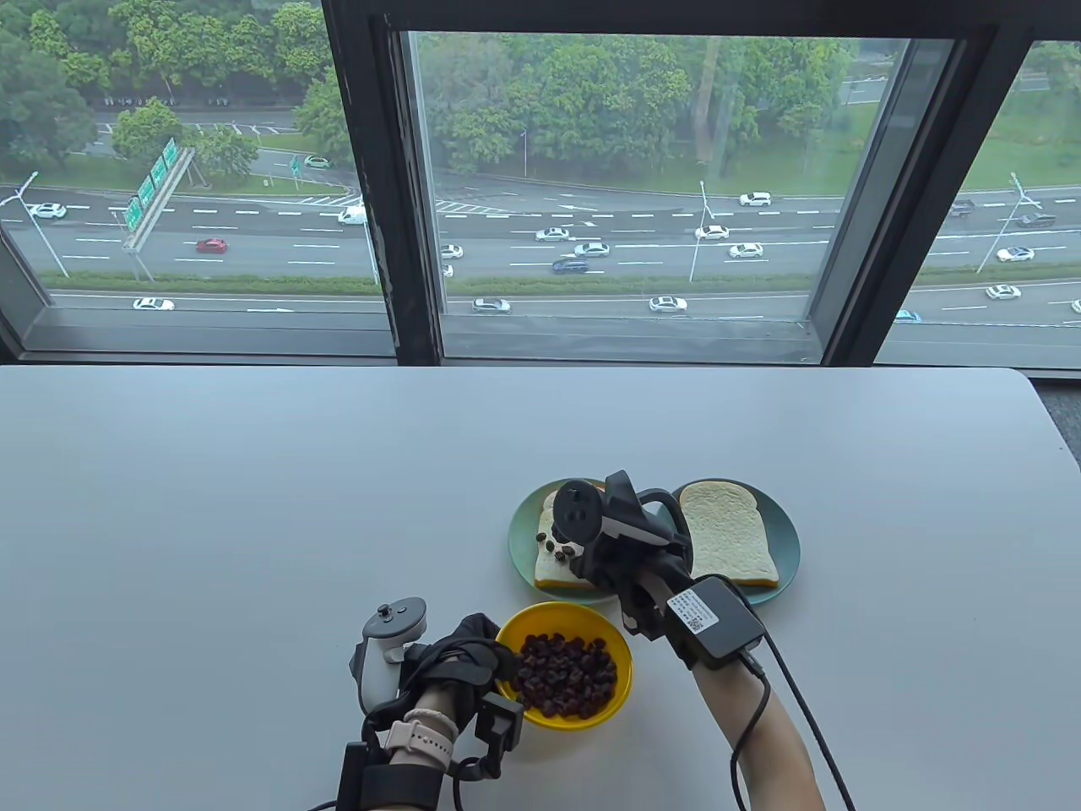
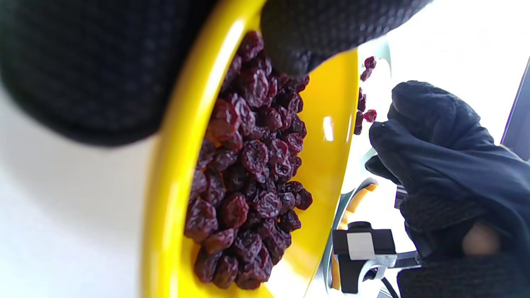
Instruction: Sprinkle cranberries onto toast
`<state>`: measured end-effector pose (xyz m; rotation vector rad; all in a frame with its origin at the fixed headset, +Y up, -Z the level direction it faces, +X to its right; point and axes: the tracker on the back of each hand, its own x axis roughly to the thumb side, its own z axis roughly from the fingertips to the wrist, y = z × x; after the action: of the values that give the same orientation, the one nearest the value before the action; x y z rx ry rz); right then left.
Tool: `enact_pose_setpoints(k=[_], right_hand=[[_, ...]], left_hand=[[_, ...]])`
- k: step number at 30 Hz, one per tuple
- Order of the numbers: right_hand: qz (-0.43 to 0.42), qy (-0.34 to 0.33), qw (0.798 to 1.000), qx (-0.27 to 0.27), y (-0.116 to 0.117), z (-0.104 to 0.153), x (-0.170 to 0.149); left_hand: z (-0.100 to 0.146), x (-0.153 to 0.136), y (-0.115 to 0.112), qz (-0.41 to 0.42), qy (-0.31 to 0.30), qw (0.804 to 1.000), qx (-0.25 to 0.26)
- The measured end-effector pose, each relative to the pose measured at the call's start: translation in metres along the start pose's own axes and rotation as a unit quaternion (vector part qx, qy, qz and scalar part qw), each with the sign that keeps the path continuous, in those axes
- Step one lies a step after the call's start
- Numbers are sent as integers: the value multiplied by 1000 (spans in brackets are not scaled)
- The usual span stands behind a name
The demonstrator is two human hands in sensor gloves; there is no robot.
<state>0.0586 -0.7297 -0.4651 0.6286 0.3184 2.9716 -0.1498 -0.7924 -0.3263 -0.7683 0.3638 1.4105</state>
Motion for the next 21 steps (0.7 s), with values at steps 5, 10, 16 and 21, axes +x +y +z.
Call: enact_pose_setpoints(k=[5, 10, 16, 21], right_hand=[[-34, -25, 999, -13, -20, 28, 0], [-59, -100, 993, 16, -28, 62, 21], [13, -146, 987, 72, -15, 85, 46], [46, -172, 979, 101, -6, 93, 60]], left_hand=[[-1, 1, -1, 7, -8, 1000, -1], [1, 2, 0, 19, -21, 1000, 7], [7, 3, -1, 44, -39, 998, 21], [8, 4, -2, 44, -51, 997, 31]])
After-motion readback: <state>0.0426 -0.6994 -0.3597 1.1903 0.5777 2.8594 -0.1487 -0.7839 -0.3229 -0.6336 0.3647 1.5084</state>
